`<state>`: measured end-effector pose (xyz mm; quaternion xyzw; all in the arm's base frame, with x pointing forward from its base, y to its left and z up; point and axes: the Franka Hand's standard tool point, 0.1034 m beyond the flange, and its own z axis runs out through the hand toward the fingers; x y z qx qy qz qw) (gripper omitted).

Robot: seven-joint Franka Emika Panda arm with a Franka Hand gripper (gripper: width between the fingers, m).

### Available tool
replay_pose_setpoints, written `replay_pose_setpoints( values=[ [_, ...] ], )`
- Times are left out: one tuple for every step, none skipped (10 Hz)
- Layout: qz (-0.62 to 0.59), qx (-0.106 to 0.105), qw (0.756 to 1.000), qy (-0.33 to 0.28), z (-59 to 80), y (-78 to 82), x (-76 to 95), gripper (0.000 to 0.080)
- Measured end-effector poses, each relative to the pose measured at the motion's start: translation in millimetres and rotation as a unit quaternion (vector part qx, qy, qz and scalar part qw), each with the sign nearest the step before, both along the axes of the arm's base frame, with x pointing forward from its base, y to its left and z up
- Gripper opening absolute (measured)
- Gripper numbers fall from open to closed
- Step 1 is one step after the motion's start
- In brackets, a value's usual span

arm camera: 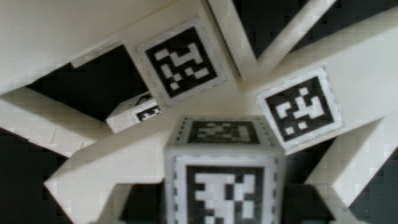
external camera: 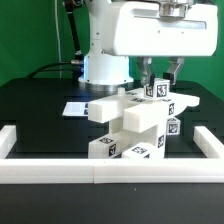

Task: Assemble chair

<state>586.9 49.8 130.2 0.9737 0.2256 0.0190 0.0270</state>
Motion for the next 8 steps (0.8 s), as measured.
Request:
replay_pose_setpoints(
  values=[
    [-0.017, 0.001, 1.000, -0.001, 0.0, 0.0, 0.0, 0.0290],
    [-0.023, 0.001, 1.000, -0.001, 0.0, 0.0, 0.0, 0.0290],
    [-0.062, 0.003, 0.998, -0.003, 0.0, 0.0, 0.0, 0.0290],
    [-0.103, 0.005, 0.995, -0.005, 0.0, -0.1, 0.0, 0.0290],
    [-0.141, 0.007, 0.990, -0.006, 0.0, -0.2, 0.0, 0.0290],
    [-0.175, 0.009, 0.985, -0.008, 0.0, -0.2, 0.0, 0.0290],
    [-0.192, 0.010, 0.981, -0.008, 0.0, -0.2, 0.0, 0.0290],
    [-0.241, 0.012, 0.970, -0.010, 0.0, -0.1, 0.0, 0.0290]
  ],
)
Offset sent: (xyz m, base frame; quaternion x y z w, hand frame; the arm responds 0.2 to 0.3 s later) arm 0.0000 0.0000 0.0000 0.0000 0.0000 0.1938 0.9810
